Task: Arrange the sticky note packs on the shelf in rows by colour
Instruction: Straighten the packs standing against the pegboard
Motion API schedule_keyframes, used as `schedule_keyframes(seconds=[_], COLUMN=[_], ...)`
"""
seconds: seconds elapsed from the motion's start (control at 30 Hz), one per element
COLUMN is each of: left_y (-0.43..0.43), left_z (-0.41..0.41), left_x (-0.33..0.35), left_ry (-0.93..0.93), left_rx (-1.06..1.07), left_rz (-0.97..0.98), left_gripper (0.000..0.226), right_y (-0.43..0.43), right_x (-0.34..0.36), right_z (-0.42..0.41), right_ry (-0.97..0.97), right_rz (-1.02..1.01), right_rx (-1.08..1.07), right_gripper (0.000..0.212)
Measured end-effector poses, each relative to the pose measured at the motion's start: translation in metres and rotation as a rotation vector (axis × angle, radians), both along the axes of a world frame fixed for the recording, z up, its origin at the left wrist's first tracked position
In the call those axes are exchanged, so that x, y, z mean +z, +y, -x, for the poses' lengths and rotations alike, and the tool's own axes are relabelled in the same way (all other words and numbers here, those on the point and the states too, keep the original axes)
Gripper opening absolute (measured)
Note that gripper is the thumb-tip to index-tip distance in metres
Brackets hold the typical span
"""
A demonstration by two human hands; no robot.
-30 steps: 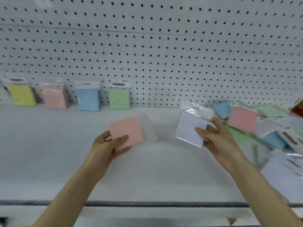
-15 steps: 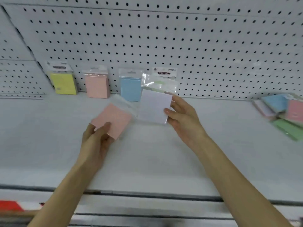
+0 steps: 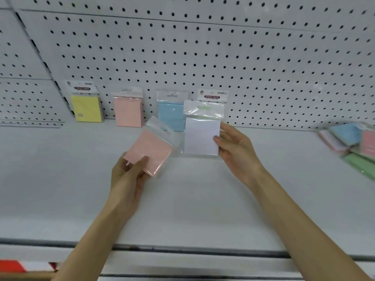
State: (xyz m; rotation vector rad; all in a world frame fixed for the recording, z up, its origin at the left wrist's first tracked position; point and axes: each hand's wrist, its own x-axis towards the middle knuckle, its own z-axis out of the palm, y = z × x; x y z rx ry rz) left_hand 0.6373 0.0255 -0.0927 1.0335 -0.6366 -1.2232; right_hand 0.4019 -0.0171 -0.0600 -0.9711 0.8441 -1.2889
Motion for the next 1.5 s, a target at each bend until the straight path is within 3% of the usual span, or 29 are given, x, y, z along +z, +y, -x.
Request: schedule_keyframes(seconds=[0.13,0.27,0.4,0.47,0.6,0.7,0.93,1.5], left_y=[-0.005,-0.013,-0.022,-0.025,-0.030,-0.033,-0.046,-0.062], left_z=[0.002,0.003,0.005,0.006,0.006,0.005,0.008,0.010], left_x=[-0.002,-0.002,-0.002,-0.001,-0.001,-0.003,-0.002,-0.002], left_ry=[-0.060,-0.070,-0.074,-0.071,-0.093,-0.110,-0.142,-0.079], left_rx=[-0.017,-0.021,-0.019,-0.023,-0.022,-0.028,-0.040,-0.059], left_rz=[-0.010,-0.010,-0.001,0.006,0.007,0.009,0.000,0.040], left_gripper=[0.017,0.018,0.019,0.020,0.020,0.021,0.023,0.023], right_y=[-0.002,-0.003,-0.003,-0.005,-0.013,-0.018,-0.031,-0.031], right_x=[-0.006,-0.010,-0.007,-0.007,-0.013,-0.012,-0.018,-0.022], right_z=[0.003,0.010,0.021,0.026,0.036,0.038,0.043,0.025], right_ry=[-0.205,-0.747,-0.897,-0.889,-0.744,-0.536,-0.386,-0.431], right_rz=[-0.172,-0.463,-0.546,-0.533,-0.393,-0.304,-0.236,-0.258], right_rx=[-0.001,-0.039,-0.065,-0.051,-0.004,0.003,-0.071,-0.110], right_gripper=[0.032,0.027,0.024,0.022,0.050,0.028,0.040,0.027])
